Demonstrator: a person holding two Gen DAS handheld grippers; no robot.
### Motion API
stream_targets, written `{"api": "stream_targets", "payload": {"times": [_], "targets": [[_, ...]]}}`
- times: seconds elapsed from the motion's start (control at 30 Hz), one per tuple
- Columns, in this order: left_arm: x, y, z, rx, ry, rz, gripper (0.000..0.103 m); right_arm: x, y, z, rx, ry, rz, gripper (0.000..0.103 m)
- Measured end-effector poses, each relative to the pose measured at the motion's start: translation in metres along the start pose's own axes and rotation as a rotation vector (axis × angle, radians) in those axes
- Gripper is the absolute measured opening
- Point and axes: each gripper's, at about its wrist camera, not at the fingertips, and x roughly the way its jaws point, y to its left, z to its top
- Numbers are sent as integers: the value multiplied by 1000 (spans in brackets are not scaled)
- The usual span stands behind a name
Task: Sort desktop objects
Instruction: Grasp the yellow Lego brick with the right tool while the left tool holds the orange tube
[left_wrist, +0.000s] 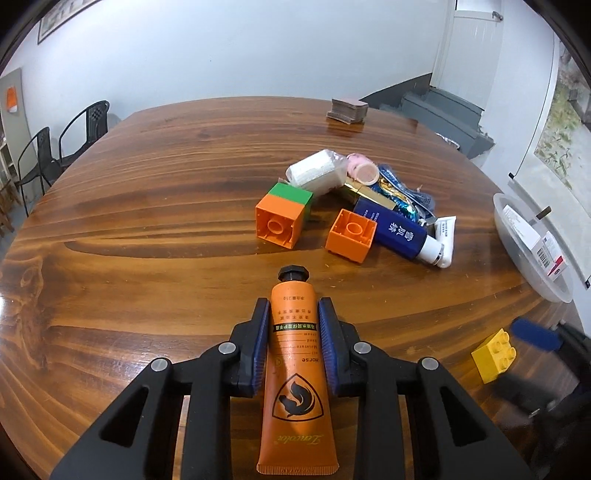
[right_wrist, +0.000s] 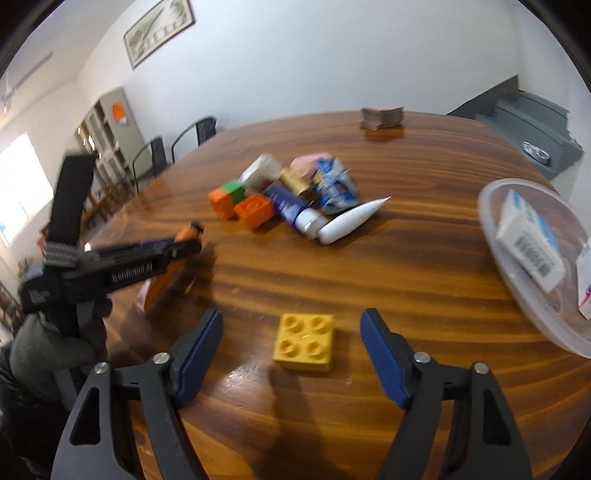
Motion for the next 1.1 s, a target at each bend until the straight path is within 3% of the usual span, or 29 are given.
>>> {"api": "stream_targets", "payload": {"times": [0.3, 0.5, 0.6, 0.7, 1.1], "targets": [[-7, -2, -3, 2, -21, 0, 29, 23, 23, 3, -54, 67, -28, 72], [-9, -7, -3, 16, -28, -16, 29, 32, 33, 3, -94, 100, -66, 63], [-9, -10, -3, 22, -25, -20, 29, 34, 36, 3, -117, 104, -101, 55], [-7, -12, -4, 27, -23, -25, 29, 34, 36, 4, -123, 102, -122, 40], [-3, -19, -7, 47, -10, -21, 29, 29, 29, 5, -82, 82, -82, 39]]}}
